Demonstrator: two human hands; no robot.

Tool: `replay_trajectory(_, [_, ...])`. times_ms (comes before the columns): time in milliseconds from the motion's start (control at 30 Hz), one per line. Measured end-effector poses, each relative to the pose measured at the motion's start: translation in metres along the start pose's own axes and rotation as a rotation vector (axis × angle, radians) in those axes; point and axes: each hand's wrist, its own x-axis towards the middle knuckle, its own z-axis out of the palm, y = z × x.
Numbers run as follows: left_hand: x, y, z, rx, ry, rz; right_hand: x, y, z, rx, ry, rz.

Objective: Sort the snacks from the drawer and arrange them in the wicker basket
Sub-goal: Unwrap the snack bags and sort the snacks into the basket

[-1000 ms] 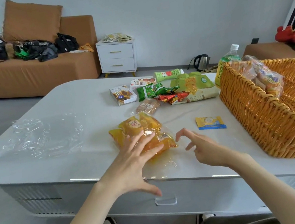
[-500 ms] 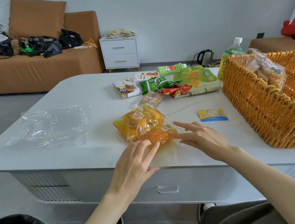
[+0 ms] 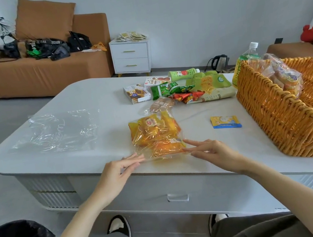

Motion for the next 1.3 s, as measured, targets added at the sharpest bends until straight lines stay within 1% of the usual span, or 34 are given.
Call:
replay_trajectory(33, [-0.001,-0.002,-0.002,-0.001,-0.010,-0.016,0.001,-0.001,0.000,0.053,-0.008,0.008])
replay_trajectory(67, [-0.002,-0.004,-0.002,0.050,-0.021,-0.015,0.002,-0.001,0.001,0.036,0.004,0.004])
replay_trajectory(167, [-0.006,-0.006,0.001,0.381,-0.090,0.080,0.004,-0.001,0.006,-0.241,0.119,-0.062])
replay_trajectory(200, [-0.007,-0.005,0.002,0.406,-0.087,0.091,0.005,-0.002,0.008,-0.306,0.144,-0.097])
replay_trajectory(267, [-0.006,-0.005,0.002,0.303,-0.047,0.084,0.005,-0.004,0.009,-0.321,0.179,-0.147])
replay_trajectory(300, [-0.005,-0.006,0.001,0.235,-0.040,0.068,0.004,-0.005,0.009,-0.276,0.198,-0.139])
replay_trajectory(367, [-0.004,-0.011,-0.004,0.130,-0.061,0.017,0.002,-0.007,0.007,-0.108,0.223,-0.060])
replay_trajectory(467, [-0.005,-0.014,-0.007,0.001,-0.060,-0.050,0.000,-0.015,0.007,0.159,0.185,0.045])
replay_trajectory(533, [-0.004,-0.014,-0.007,-0.040,-0.012,-0.090,0.000,-0.023,0.008,0.281,0.160,0.043])
replay_trajectory(567, [-0.003,-0.012,-0.007,-0.053,0.031,-0.102,0.002,-0.028,0.009,0.287,0.165,0.029])
replay_trajectory(633, [-0.002,-0.008,-0.009,-0.044,0.130,-0.094,0.004,-0.035,0.010,0.217,0.202,-0.005])
replay_trajectory(767, [-0.002,-0.001,-0.012,0.063,0.293,-0.016,0.006,-0.032,0.011,0.022,0.242,-0.019])
replay_trajectory(867, [-0.003,0.001,-0.013,0.128,0.338,0.074,0.004,-0.033,0.014,-0.176,0.359,-0.153])
replay_trajectory(933, [-0.001,0.000,-0.018,0.151,0.365,0.096,0.006,-0.038,0.019,-0.168,0.353,-0.205])
replay_trajectory(1000, [0.000,-0.002,-0.027,0.128,0.365,0.046,0.008,-0.042,0.025,-0.085,0.279,-0.169])
replay_trajectory(1100, [0.000,-0.007,-0.039,0.049,0.275,-0.052,0.013,-0.042,0.030,-0.009,0.172,-0.026])
replay_trajectory(1167, [0.000,-0.008,-0.043,-0.019,0.198,-0.103,0.016,-0.046,0.029,0.192,0.125,0.067])
replay_trajectory(1233, [0.000,-0.007,-0.044,-0.122,0.142,-0.164,0.018,-0.048,0.027,0.327,0.116,0.147])
replay_trajectory(1300, [0.001,-0.005,-0.043,-0.231,0.098,-0.246,0.016,-0.048,0.023,0.367,0.126,0.238])
